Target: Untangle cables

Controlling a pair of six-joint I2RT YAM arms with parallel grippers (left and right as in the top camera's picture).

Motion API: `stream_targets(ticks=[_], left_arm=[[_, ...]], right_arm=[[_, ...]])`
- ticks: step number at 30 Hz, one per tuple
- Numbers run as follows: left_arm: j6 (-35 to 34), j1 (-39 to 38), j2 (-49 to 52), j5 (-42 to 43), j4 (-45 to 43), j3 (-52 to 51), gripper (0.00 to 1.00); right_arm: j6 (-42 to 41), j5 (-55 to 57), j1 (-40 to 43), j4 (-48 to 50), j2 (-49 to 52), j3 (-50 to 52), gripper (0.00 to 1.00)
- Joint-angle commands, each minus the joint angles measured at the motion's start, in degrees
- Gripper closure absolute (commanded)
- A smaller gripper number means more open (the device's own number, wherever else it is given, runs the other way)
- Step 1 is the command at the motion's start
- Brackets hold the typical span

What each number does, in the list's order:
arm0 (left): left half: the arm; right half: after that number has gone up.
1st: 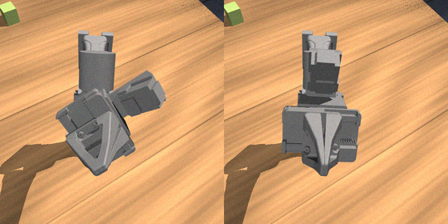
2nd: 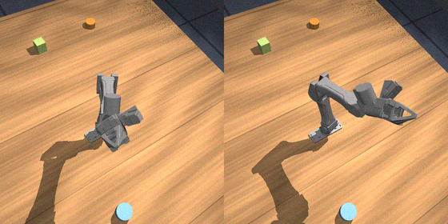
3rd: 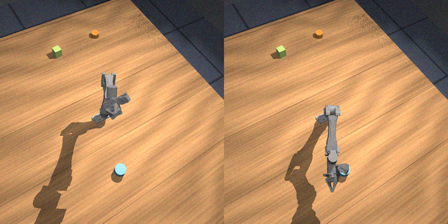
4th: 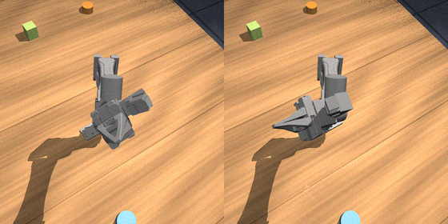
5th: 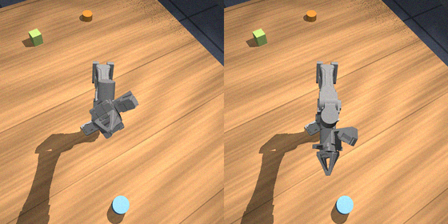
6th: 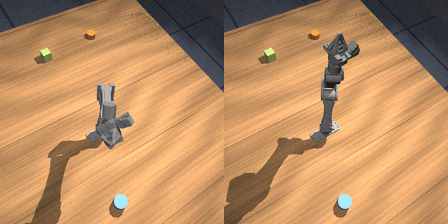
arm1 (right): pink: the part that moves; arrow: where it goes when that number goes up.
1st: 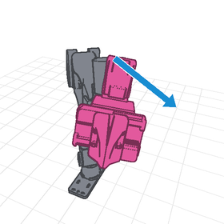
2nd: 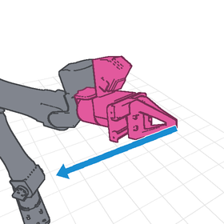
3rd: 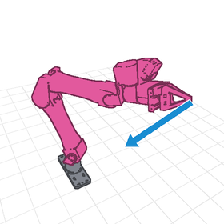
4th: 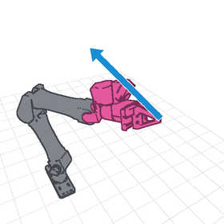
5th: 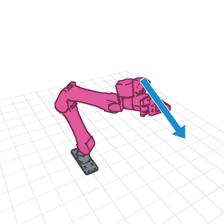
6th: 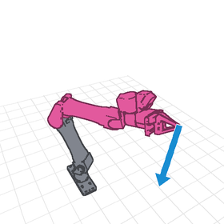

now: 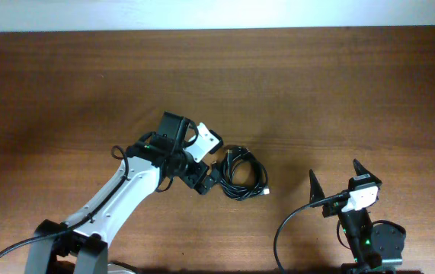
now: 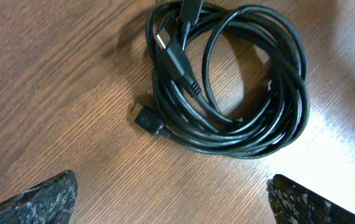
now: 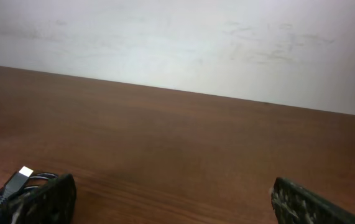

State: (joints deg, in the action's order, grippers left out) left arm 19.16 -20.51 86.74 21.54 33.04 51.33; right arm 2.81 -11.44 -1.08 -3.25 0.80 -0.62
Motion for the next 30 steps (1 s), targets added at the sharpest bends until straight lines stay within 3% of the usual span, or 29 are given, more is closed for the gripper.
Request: stream_targets(ticks=[1,30], left_arm=[[1.05,-0.24,0.37,1.68,-1.01,1.40,0.01],[1.07,-0.87,0.37,13.35,-5.60,1.38,0.01]], right_arm=[[-0.04,0.52,0.42,-0.42,-0.44,0.31,0.01],[-0.04,0.52,0.42,-0.42,-0.44,0.31,0.01]])
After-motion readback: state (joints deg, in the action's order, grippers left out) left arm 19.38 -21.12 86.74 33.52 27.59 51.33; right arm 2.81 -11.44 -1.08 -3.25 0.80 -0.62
